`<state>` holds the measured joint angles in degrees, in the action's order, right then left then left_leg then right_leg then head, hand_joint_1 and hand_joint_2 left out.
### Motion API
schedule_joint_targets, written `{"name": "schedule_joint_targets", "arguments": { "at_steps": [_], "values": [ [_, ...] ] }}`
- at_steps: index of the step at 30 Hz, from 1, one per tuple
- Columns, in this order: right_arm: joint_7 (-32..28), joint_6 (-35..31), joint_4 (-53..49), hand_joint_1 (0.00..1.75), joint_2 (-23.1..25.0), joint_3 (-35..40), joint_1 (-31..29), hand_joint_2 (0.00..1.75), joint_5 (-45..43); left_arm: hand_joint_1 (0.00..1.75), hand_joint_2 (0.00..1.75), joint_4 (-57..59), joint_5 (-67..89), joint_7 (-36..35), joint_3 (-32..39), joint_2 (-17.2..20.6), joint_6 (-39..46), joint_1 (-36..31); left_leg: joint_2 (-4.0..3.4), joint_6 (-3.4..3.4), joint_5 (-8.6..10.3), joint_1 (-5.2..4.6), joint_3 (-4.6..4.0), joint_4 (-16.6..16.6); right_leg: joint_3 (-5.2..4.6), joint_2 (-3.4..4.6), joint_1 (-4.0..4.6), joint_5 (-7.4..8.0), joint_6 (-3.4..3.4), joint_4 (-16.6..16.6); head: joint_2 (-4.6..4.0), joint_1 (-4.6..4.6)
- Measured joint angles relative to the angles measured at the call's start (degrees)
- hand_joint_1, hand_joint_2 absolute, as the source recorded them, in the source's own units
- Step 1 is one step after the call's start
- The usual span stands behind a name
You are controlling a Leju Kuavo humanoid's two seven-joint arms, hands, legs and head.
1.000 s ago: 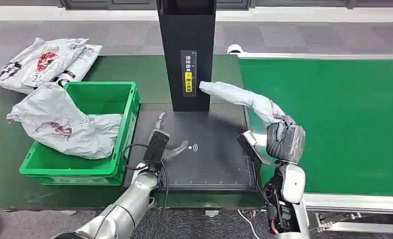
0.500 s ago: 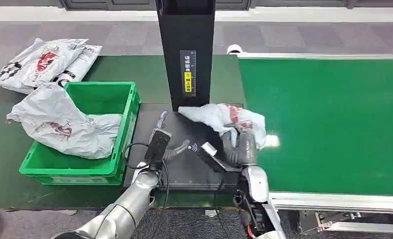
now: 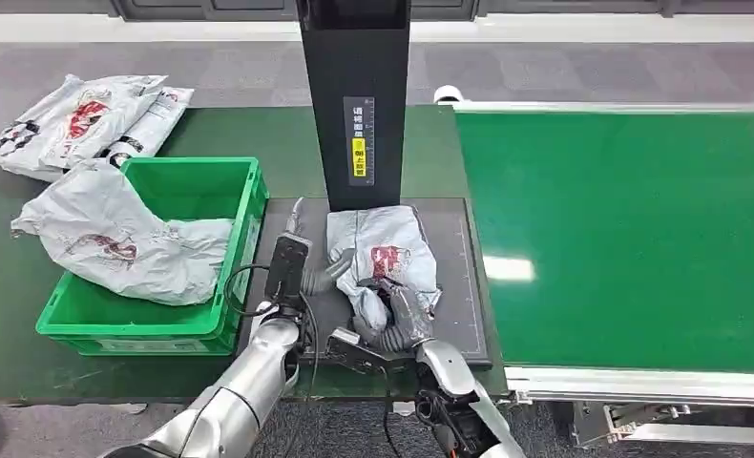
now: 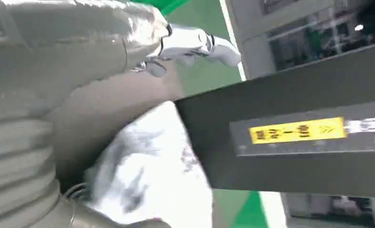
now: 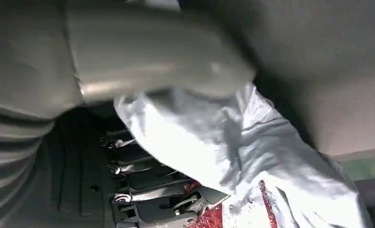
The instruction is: Moved the parcel from conveyor to table for the left to box.
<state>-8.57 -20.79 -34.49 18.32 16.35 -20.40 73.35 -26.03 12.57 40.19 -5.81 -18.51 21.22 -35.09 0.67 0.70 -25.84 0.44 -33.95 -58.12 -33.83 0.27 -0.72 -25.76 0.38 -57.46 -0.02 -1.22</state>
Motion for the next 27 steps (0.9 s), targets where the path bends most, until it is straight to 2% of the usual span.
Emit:
{"name": "schedule_joint_targets", "arguments": {
  "at_steps": [15,20,27],
  "values": [
    [0.15,-0.11,2.01,0.0,-1.09,3.33,-0.77,1.75,-0.17,0.0,1.75,-2.01,-0.13,0.0,0.0,0.04,0.07,0.02,-0.02,0.01,0.01,0.0,0.36,0.0,0.37,0.0,0.0,0.01,-0.01,0.0,0.02,0.0],
    [2.29,-1.16,0.67,0.0,-1.53,3.13,-0.52,1.75,-2.96,0.0,1.75,-5.03,-3.87,0.0,0.0,0.15,1.8,1.14,-0.01,0.01,0.01,0.0,0.37,0.0,0.37,0.0,0.01,0.01,-0.01,0.01,0.0,0.0],
    [-10.36,-3.08,-9.82,0.0,-2.91,-1.16,3.67,1.75,-21.98,0.0,1.75,-13.12,-5.66,0.0,0.0,1.42,1.36,4.44,0.04,0.0,0.03,0.0,0.14,-0.01,0.17,-0.01,0.0,0.03,0.0,-0.01,0.02,0.0]
  ]
}}
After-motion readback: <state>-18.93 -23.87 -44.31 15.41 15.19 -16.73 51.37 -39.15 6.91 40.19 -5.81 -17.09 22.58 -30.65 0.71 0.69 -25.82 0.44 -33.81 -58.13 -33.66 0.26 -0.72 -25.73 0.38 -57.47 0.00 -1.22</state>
